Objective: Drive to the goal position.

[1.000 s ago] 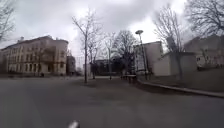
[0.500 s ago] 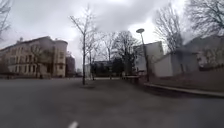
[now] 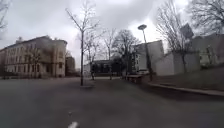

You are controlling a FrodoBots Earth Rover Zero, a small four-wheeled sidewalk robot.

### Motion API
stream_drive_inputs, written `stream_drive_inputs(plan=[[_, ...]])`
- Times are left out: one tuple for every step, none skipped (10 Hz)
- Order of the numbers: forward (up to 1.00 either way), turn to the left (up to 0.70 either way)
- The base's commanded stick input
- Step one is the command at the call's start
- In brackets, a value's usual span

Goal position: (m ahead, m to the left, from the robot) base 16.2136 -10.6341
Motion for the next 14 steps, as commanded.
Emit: stream_drive_inputs(plan=[[1.00,0.00],[1.00,0.00],[1.00,0.00],[1.00,0.00],[1.00,0.00],[1.00,0.00],[1.00,0.00],[1.00,0.00],[1.00,0.00],[1.00,0.00],[1.00,0.00],[1.00,0.00],[1.00,0.00],[1.00,0.00]])
